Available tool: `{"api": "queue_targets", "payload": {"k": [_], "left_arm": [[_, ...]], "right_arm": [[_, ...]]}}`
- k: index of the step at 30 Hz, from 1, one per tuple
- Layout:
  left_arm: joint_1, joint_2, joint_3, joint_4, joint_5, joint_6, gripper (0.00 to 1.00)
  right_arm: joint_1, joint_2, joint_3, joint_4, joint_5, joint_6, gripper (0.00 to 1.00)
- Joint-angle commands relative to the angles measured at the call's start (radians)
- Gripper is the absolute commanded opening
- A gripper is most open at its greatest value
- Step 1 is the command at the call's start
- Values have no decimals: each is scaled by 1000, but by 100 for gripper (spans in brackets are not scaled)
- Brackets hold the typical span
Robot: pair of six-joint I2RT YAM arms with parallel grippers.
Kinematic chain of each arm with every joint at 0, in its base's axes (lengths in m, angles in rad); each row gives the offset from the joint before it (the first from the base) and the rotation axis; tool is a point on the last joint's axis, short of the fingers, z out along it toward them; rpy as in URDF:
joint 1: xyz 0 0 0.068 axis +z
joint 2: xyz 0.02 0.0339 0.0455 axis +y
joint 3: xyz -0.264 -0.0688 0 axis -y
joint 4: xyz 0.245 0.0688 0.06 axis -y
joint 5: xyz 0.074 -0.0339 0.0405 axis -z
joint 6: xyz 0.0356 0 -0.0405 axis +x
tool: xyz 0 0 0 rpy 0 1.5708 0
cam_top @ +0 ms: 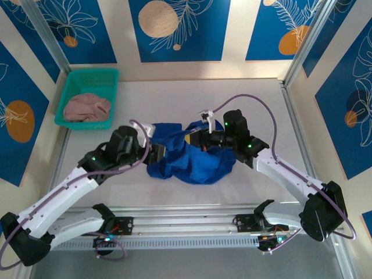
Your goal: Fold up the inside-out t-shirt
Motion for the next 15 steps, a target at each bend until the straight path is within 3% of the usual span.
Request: {"api": "queue_targets", "payload": {"k": [1,5,9,12,15], "left_arm": [[-61,41,-55,53,26,-27,65],[-64,145,-53,62,-65,-19,66],[-50,271,-13,187,-123,-2,63],[-9,388,39,259,-115,-2,50],[18,445,83,321,24,3,19]], "right_arm": [[-19,1,35,37,-46,79,0],[-25,0,33,33,-50,78,0],[-27,-19,8,31,-55,62,0],[-39,-56,-26,25,-56,47,0],[-69,-105,-50,-14,-28,37,0]]}}
